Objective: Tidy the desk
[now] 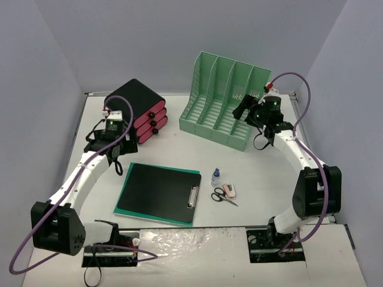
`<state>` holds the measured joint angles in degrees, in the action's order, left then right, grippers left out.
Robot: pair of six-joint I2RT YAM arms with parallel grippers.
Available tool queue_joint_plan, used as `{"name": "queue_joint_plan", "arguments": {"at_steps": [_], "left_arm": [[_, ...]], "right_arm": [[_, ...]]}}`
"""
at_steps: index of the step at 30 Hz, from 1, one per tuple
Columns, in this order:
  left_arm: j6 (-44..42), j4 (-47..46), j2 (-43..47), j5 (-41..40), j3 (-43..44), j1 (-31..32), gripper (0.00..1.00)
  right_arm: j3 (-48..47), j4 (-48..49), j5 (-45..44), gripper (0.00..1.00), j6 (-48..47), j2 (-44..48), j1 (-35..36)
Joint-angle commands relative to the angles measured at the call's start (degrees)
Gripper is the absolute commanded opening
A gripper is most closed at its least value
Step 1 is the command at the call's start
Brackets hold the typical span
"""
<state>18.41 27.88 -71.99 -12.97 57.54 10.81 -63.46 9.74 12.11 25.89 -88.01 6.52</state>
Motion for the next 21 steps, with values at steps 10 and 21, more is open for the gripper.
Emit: {"name": "queue_joint_plan", "arguments": {"at_steps": [10, 21], "left_arm": [[-0.58, -0.1, 3.6, -1.53, 1.36, 0.18, 0.97], [-0.57, -0.63, 3.72, -1.18, 0.95, 0.18, 0.97]], "right_arm": [[-3.23, 3.01, 0.69, 1.0, -1.28, 2.23, 1.12], [-5.4, 3.6, 3.68, 1.0, 0.65, 2.62, 0.95]]}}
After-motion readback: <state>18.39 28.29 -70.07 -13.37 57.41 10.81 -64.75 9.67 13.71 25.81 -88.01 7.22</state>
